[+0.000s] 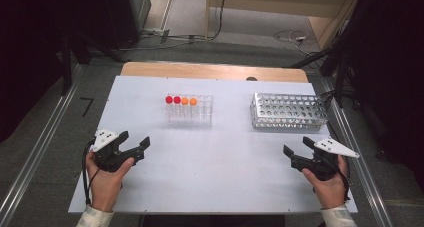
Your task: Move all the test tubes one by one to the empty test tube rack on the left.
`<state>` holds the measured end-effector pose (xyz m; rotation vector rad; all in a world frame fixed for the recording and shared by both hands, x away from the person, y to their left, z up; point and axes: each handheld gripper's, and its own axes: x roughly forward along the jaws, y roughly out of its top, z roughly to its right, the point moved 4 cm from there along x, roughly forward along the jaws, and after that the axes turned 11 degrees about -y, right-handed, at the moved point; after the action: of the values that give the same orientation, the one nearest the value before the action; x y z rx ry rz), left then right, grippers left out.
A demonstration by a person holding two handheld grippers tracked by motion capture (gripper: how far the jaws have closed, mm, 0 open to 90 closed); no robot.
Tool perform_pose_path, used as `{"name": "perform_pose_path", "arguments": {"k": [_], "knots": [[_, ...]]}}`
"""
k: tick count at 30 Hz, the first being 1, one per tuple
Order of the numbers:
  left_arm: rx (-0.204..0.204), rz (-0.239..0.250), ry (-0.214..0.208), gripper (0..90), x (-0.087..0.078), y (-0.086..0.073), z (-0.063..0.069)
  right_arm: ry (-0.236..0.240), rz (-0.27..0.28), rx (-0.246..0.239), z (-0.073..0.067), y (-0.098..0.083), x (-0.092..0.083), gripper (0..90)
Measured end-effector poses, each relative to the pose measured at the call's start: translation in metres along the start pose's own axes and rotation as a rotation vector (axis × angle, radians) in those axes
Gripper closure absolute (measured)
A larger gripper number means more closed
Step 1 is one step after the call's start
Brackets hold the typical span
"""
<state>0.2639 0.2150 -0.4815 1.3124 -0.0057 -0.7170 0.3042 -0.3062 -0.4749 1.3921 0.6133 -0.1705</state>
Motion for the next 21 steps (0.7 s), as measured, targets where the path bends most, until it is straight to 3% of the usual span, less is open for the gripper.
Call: {"name": "perform_pose_path", "arguments": {"k": [9,14,18,21], "knots": [[-0.026,-0.013,0.047,20.5,-0.012,-0.01,-0.017,-0.097,-0.003,0.051,0.037,-0.016,-0.014,16.9],[-0.036,-0.025,0.07,20.4,-0.016,-0.017,-0.024,-0.158,-0.048,0.072,0.056,-0.033,-0.016,17.0],[-0.042,-0.038,0.09,19.6,-0.017,-0.022,-0.03,-0.177,-0.064,0.098,0.063,-0.04,-0.018,17.0],[-0.046,-0.061,0.102,18.8,-0.015,-0.027,-0.034,-0.188,-0.078,0.08,0.064,-0.043,-0.016,16.8]]}}
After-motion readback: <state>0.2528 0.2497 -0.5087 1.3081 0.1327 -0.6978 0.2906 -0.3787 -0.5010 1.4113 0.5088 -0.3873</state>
